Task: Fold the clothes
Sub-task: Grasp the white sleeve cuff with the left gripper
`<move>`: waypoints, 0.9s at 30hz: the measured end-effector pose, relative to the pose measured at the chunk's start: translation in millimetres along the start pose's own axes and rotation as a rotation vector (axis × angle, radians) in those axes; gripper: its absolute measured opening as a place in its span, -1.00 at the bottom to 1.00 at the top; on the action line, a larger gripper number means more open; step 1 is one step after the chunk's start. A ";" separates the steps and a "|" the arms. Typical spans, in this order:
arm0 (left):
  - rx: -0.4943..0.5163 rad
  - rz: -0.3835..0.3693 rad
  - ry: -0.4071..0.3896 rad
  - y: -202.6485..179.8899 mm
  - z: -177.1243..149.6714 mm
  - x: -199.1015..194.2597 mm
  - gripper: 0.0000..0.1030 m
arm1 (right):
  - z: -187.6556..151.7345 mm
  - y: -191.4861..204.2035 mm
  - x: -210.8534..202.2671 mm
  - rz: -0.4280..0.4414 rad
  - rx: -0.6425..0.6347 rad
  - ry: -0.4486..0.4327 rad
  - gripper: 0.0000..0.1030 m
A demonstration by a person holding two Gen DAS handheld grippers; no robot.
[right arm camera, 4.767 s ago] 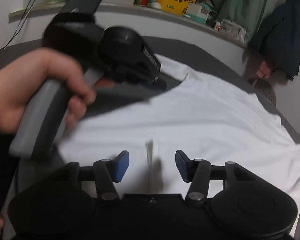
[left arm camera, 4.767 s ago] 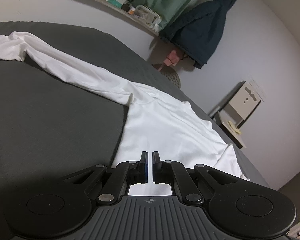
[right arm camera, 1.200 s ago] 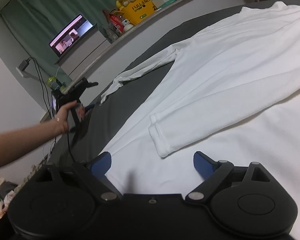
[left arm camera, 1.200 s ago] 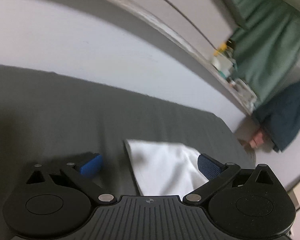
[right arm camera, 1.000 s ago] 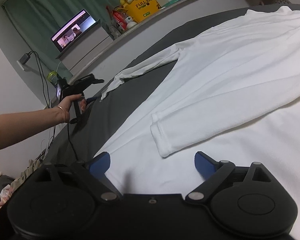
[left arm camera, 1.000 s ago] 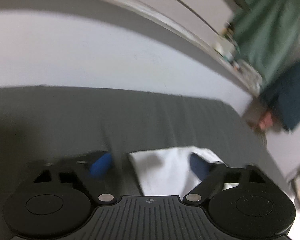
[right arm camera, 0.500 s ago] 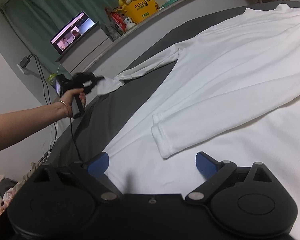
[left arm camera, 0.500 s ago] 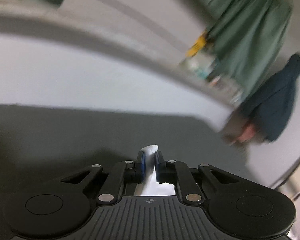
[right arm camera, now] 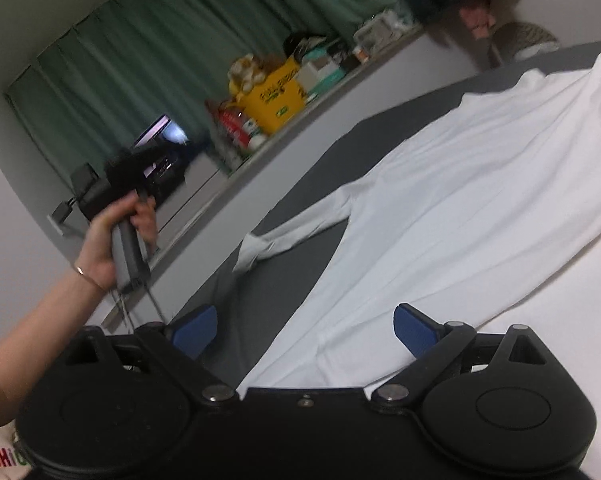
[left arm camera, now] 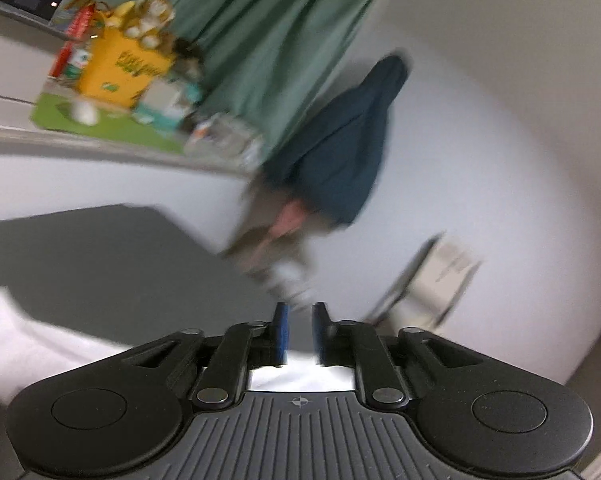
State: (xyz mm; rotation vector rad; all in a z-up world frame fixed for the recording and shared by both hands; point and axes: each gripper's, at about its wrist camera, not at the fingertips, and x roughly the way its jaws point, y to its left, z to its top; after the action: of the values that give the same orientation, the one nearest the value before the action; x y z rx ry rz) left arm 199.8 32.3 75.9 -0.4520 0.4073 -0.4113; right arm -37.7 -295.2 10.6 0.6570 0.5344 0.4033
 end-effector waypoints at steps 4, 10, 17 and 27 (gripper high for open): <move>0.041 0.344 0.035 37.4 -5.7 -10.3 0.74 | -1.5 -0.3 2.7 0.007 0.013 0.020 0.87; 0.368 0.567 0.175 66.2 -24.9 6.0 0.73 | -9.2 5.9 15.0 0.008 -0.026 0.073 0.87; 1.059 0.629 0.335 35.9 -67.7 45.8 0.72 | -19.0 -0.6 21.7 -0.014 -0.009 0.122 0.87; 1.276 0.754 0.397 32.8 -96.1 57.7 0.51 | -21.4 -7.0 24.3 -0.025 0.018 0.138 0.88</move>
State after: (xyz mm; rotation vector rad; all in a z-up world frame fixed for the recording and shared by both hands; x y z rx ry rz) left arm 213.4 0.6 -35.7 1.0255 0.5731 0.0407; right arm -29.6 -278.0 -16.5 0.6419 0.6773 0.4233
